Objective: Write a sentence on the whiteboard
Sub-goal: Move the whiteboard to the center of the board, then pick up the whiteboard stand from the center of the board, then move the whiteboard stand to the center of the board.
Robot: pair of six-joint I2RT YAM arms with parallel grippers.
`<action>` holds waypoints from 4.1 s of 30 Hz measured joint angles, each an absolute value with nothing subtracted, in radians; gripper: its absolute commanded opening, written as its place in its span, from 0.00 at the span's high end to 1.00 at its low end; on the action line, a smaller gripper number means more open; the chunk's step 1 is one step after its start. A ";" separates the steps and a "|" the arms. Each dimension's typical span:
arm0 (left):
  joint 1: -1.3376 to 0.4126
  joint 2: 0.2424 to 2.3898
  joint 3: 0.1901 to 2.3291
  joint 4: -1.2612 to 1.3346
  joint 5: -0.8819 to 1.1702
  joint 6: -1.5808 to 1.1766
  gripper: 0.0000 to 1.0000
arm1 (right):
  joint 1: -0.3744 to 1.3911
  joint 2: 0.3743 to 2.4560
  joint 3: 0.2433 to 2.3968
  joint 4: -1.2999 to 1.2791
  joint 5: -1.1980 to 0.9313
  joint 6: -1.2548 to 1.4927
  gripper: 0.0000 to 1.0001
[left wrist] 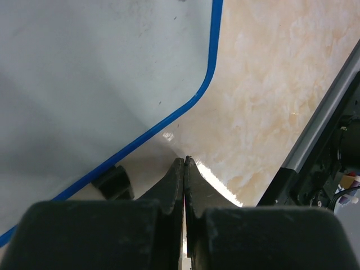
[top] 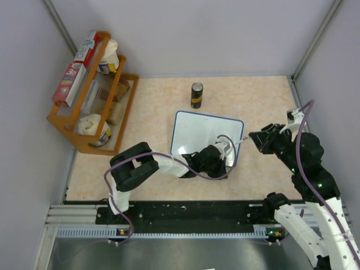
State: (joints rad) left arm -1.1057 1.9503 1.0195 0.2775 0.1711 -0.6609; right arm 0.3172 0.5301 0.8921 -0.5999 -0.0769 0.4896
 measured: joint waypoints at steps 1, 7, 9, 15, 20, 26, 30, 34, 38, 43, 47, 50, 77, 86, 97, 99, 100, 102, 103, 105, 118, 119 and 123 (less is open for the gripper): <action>-1.106 1.943 1.014 0.278 0.167 -0.660 1.00 | 0.317 0.530 0.892 -0.600 -0.076 0.490 1.00; -1.108 1.755 0.859 0.231 0.114 -0.633 0.82 | 0.317 0.552 0.892 -0.600 -0.078 0.489 1.00; -1.108 1.639 0.804 0.202 0.083 -0.626 0.65 | 0.317 0.566 0.893 -0.600 -0.081 0.489 1.00; -1.108 1.364 0.735 0.064 -0.105 -0.640 0.33 | 0.317 0.590 0.893 -0.598 -0.100 0.490 1.00; -1.108 1.264 0.712 -0.138 -0.312 -0.676 0.30 | 0.316 0.602 0.891 -0.581 -0.118 0.491 1.00; -1.094 1.291 0.693 -0.261 -0.436 -0.704 0.30 | 0.316 0.620 0.890 -0.561 -0.133 0.494 1.00; -1.074 1.363 0.691 -0.257 -0.446 -0.712 0.30 | 0.316 0.625 0.883 -0.548 -0.138 0.496 1.00; -1.068 1.453 0.679 -0.213 -0.434 -0.706 0.34 | 0.316 0.630 0.865 -0.535 -0.144 0.501 1.00; -1.064 1.516 0.685 -0.128 -0.458 -0.682 0.36 | 0.316 0.632 0.862 -0.529 -0.151 0.502 1.00; -1.053 1.568 0.696 -0.020 -0.477 -0.669 0.43 | 0.316 0.630 0.858 -0.518 -0.152 0.501 1.00; -1.042 1.597 0.708 0.028 -0.484 -0.662 0.49 | 0.316 0.628 0.858 -0.517 -0.152 0.501 1.00; -1.036 1.614 0.719 0.043 -0.485 -0.659 0.60 | 0.316 0.628 0.858 -0.517 -0.152 0.501 1.00; -1.183 1.615 0.793 -0.204 -0.529 -0.870 0.96 | 0.316 0.604 0.837 -0.517 -0.155 0.513 1.00; -1.287 1.661 0.863 -0.346 -0.593 -1.013 0.78 | 0.316 0.593 0.823 -0.517 -0.159 0.520 1.00; -1.383 1.692 0.921 -0.401 -0.553 -1.053 0.49 | 0.316 0.574 0.817 -0.517 -0.163 0.522 1.00; -1.388 1.694 0.926 -0.406 -0.550 -1.053 0.49 | 0.316 0.573 0.813 -0.516 -0.163 0.525 1.00; -1.390 1.696 0.930 -0.411 -0.546 -1.052 0.49 | 0.316 0.572 0.811 -0.517 -0.165 0.525 1.00; -1.395 1.701 0.939 -0.418 -0.542 -1.050 0.49 | 0.316 0.572 0.811 -0.518 -0.167 0.525 1.00; -1.399 1.705 0.943 -0.421 -0.540 -1.049 0.49 | 0.316 0.572 0.811 -0.517 -0.167 0.525 1.00; -1.405 1.709 0.949 -0.425 -0.540 -1.047 0.48 | 0.316 0.570 0.811 -0.517 -0.167 0.525 1.00; -1.439 1.597 0.852 -0.392 -0.477 -0.985 0.33 | 0.316 0.567 0.811 -0.517 -0.175 0.525 1.00; -1.441 1.573 0.841 -0.397 -0.472 -0.976 0.32 | 0.316 0.564 0.811 -0.518 -0.179 0.525 1.00; -1.442 1.403 0.818 -0.412 -0.463 -0.916 0.20 | 0.316 0.549 0.811 -0.520 -0.194 0.525 1.00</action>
State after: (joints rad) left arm -1.4422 1.4033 0.8177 -0.4118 -0.4625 -0.9161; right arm 0.3164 0.5488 0.8112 -0.5198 -0.1944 0.5247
